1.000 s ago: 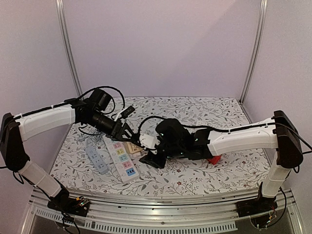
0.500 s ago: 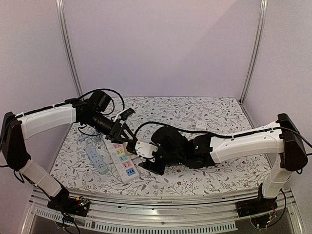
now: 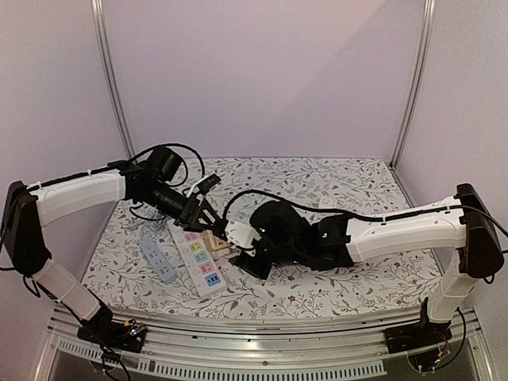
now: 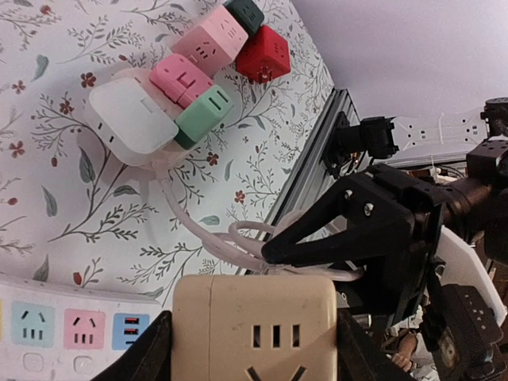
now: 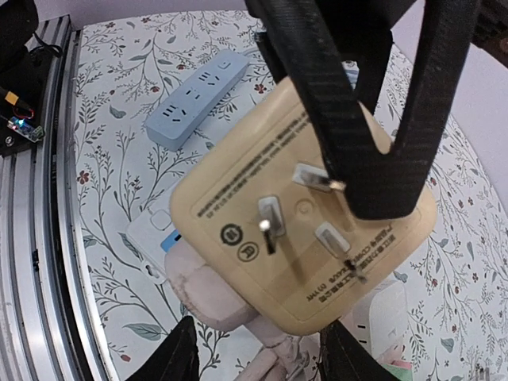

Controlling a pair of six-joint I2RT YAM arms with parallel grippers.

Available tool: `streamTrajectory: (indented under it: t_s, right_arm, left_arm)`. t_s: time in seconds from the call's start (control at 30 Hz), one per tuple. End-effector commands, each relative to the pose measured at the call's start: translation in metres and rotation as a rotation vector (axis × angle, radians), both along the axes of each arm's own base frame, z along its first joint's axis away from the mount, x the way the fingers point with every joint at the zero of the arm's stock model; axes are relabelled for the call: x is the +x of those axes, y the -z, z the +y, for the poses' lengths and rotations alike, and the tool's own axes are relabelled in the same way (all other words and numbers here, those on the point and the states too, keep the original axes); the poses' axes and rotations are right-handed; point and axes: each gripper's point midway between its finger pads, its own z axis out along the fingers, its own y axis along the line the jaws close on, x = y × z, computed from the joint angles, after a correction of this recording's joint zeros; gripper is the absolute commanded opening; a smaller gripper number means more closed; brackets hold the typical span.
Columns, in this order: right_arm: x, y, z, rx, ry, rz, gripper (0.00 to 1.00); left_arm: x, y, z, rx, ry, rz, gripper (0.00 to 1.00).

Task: Pull the plug off the socket

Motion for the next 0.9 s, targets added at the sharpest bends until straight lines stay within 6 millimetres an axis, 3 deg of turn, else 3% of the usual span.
streamTrajectory:
  t_s: [0.0,0.07,0.2,0.23,0.33,0.53,0.67,0.87]
  right_arm:
    - [0.031,0.008,-0.012,-0.002,0.181,0.029,0.00]
    - [0.037,0.012,-0.015,-0.011,0.209,0.034,0.00]
    - [0.027,0.013,-0.015,-0.010,0.155,0.055,0.01]
    - [0.020,0.015,-0.014,-0.011,0.116,0.074,0.10]
    - [0.002,0.005,-0.017,0.027,0.028,0.104,0.49]
    - [-0.014,-0.032,-0.037,0.140,0.006,0.079,0.90]
    - [-0.010,-0.039,-0.047,0.132,0.068,0.009,0.97]
    - [0.006,-0.020,-0.037,0.047,0.137,-0.062,0.98]
  left_arm:
    - [0.007,-0.013,-0.008,-0.025,0.022,-0.109,0.15]
    - [0.007,-0.012,-0.009,-0.019,0.022,-0.109,0.15]
    - [0.014,-0.013,-0.004,-0.001,-0.008,-0.123,0.14]
    - [0.018,-0.015,0.000,-0.003,-0.026,-0.126,0.14]
    - [0.030,-0.018,0.009,-0.004,-0.083,-0.133,0.14]
    - [0.037,-0.014,0.014,-0.008,-0.116,-0.098,0.15]
    - [0.036,-0.015,0.013,-0.014,-0.112,-0.091,0.15]
    - [0.033,-0.017,0.012,-0.027,-0.104,-0.086,0.15]
